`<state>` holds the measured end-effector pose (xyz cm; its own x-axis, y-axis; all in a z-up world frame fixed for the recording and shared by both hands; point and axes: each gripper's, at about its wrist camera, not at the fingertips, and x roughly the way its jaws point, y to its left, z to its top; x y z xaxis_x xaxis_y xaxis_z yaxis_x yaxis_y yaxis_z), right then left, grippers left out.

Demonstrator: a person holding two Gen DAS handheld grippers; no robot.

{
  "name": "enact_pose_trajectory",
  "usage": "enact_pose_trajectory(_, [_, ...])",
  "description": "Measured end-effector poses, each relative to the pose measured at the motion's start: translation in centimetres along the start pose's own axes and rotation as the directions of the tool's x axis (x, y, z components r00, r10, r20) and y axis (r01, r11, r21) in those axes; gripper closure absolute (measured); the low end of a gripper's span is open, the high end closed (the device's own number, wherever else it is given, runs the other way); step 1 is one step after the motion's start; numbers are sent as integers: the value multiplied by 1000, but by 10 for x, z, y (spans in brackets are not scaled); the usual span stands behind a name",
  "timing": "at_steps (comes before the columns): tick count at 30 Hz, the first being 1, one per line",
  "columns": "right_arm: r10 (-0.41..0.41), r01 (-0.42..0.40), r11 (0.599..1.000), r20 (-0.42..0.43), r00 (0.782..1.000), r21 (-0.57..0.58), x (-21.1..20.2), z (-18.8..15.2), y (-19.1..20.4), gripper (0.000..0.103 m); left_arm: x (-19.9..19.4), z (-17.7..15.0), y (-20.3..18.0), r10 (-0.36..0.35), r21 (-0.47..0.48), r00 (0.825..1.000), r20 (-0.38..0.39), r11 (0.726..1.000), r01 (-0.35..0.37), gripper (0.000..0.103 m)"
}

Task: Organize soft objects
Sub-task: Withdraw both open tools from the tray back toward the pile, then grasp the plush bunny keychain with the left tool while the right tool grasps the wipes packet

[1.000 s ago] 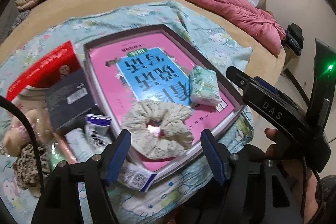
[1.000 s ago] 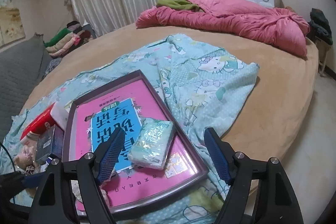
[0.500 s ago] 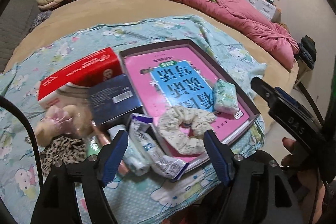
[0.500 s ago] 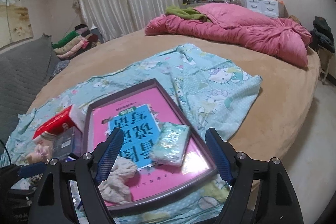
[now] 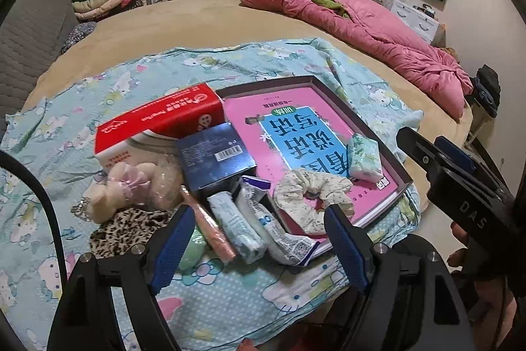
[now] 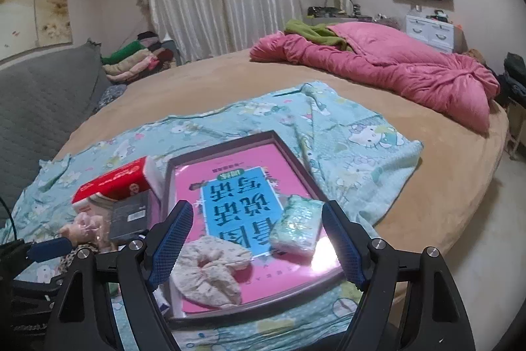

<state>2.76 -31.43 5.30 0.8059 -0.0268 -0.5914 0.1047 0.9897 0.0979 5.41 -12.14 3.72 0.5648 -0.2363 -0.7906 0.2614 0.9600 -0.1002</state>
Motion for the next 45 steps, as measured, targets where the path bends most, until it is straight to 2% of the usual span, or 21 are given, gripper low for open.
enact_pose_trajectory(17, [53,-51,993,9,999,-107,-23,1,46,21,-25,-3,32,26,-63,999,42,998,-23,23])
enact_pose_trajectory(33, [85,-84,984,5,996,-157,-33,1,70,21,-50,-7,94,81,-196,994,68,978,-67,23])
enact_pose_trajectory(40, [100,-110,973,-58,993,-202,-23,-11,81,21,-50,-12,126,112,-255,992,62,962,-93,23])
enact_pose_trajectory(45, [80,-105,967,-113,990,-232,-12,-20,88,21,-42,-20,147,123,-292,992,35,950,-108,23])
